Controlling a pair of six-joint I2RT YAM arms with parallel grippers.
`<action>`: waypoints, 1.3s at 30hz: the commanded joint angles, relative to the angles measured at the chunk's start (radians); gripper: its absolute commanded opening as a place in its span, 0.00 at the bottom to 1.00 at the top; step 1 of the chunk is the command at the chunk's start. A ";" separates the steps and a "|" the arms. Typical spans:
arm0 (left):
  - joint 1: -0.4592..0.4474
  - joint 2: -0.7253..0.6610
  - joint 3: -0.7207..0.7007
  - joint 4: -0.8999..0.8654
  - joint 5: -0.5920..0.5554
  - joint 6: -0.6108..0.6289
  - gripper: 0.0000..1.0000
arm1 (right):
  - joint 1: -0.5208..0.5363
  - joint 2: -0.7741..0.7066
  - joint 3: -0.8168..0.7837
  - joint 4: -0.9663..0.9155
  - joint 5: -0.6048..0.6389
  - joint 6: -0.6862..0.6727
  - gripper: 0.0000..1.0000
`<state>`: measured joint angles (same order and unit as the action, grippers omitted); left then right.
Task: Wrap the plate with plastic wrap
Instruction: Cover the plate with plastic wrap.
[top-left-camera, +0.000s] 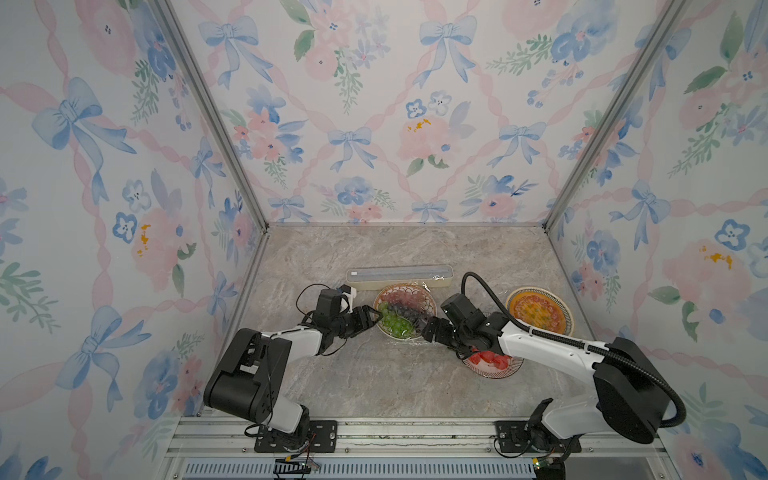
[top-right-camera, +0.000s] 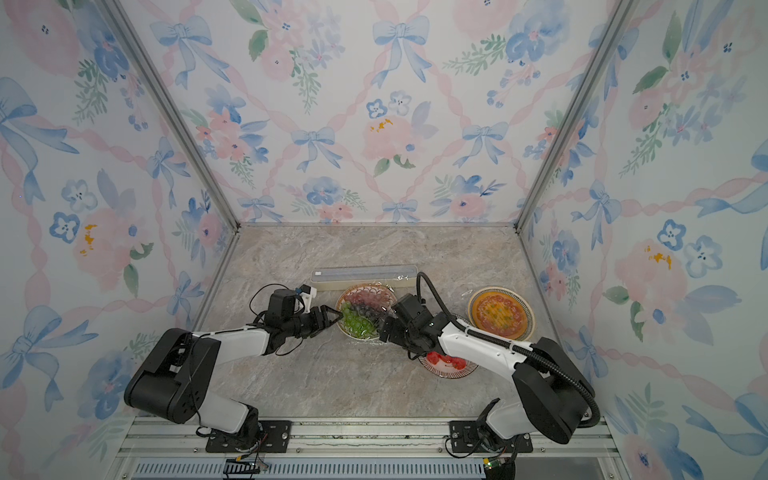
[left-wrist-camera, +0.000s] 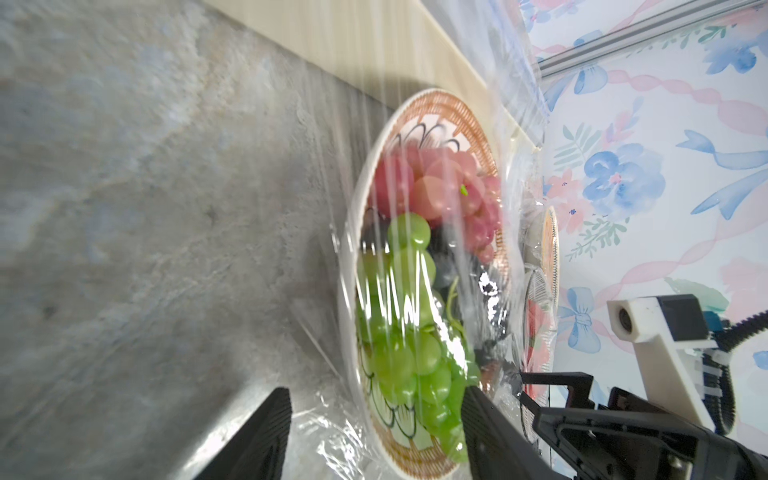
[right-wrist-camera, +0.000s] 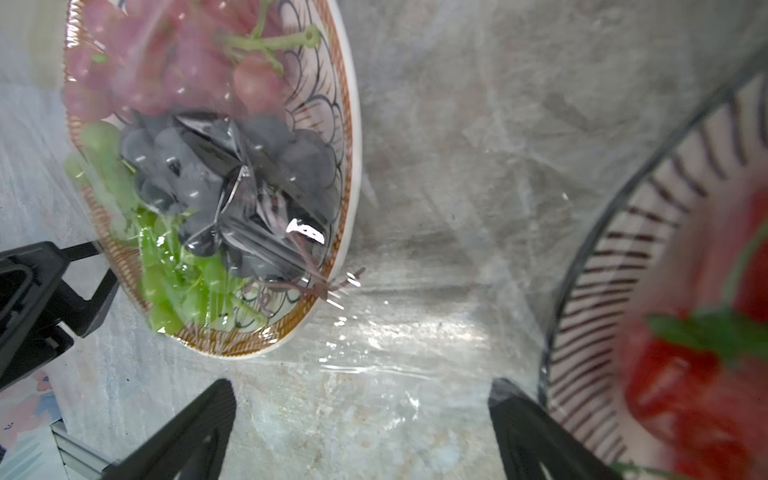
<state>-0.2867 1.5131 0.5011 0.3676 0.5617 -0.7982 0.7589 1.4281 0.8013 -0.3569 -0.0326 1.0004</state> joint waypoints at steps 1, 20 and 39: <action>0.000 0.017 0.033 0.025 0.000 -0.003 0.66 | -0.015 -0.001 -0.031 -0.129 0.033 -0.027 0.97; 0.004 -0.109 -0.030 -0.038 -0.044 0.004 0.66 | -0.029 -0.005 0.211 -0.261 0.142 -0.222 0.97; 0.003 -0.101 -0.040 -0.038 -0.037 0.015 0.65 | -0.178 0.268 0.318 -0.131 -0.063 -0.406 0.97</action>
<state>-0.2867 1.4181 0.4713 0.3420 0.5133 -0.7975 0.5922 1.6608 1.0954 -0.4931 -0.0605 0.5980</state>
